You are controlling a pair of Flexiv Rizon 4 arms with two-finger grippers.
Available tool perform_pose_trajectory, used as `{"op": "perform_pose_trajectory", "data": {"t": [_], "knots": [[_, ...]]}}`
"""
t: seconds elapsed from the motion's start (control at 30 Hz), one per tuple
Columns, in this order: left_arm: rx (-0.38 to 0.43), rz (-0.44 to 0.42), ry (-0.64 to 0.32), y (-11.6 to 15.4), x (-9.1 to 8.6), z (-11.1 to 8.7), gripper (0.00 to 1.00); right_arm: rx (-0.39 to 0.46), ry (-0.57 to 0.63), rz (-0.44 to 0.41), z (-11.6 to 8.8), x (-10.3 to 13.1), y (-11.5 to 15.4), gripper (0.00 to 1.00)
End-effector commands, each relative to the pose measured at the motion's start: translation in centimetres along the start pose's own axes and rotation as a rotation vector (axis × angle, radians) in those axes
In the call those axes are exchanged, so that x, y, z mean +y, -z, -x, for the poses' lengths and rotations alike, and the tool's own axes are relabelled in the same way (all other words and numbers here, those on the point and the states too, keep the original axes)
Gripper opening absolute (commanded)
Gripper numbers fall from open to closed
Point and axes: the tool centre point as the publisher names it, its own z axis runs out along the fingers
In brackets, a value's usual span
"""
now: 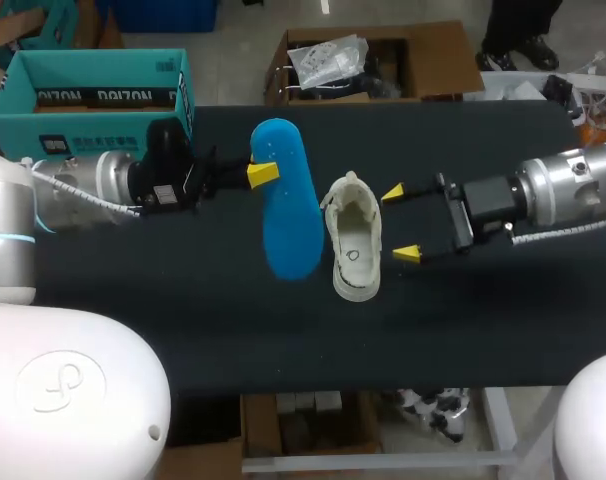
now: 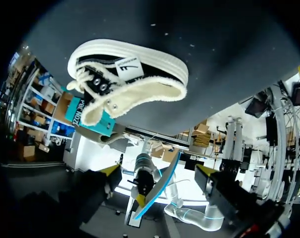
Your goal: Open the shoe tongue, take the insole out of the shoe, put the insole back into the shoe, and pack the shoe into the shoebox
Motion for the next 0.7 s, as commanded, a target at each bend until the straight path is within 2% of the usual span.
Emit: {"op": "perform_pose_trajectory", "data": {"t": [0.03,0.1,0.13,0.17,0.3,0.37,0.4,0.47,0.5,0.7], "knots": [[-0.001,-0.001,0.001,0.0,0.0,0.0,0.00,-0.001,0.000,-0.004,0.0,0.0,0.1,1.00],[-0.001,-0.001,0.001,0.0,0.0,0.0,0.00,-0.004,-0.046,-0.004,-0.6,0.0,-0.2,1.00],[0.041,-0.001,-0.026,-0.5,-0.1,0.1,0.00,-0.005,-0.051,-0.013,-0.7,0.0,-0.4,1.00],[0.037,0.010,-0.050,-1.0,-0.1,0.4,0.00,0.000,-0.078,-0.020,-0.8,0.0,-0.6,1.00],[0.093,0.043,-0.208,-2.6,0.2,1.3,0.00,0.009,-0.138,-0.050,-0.7,0.2,-1.1,1.00],[0.122,0.044,-0.236,-3.3,0.6,1.9,0.00,0.013,-0.167,-0.060,-0.7,0.3,-1.3,1.00],[0.124,0.067,-0.291,-3.8,0.8,2.1,0.00,0.012,-0.167,-0.075,-0.6,0.3,-1.5,1.00],[0.163,0.042,-0.286,-4.4,1.2,2.5,0.00,0.020,-0.185,-0.075,-0.6,0.2,-1.7,1.00],[0.162,0.061,-0.329,-4.8,1.6,2.7,0.00,0.020,-0.187,-0.090,-0.5,0.2,-1.9,1.00],[0.202,0.086,-0.385,-6.4,3.8,3.9,0.00,0.033,-0.210,-0.116,-0.4,0.3,-2.8,1.00]]}}
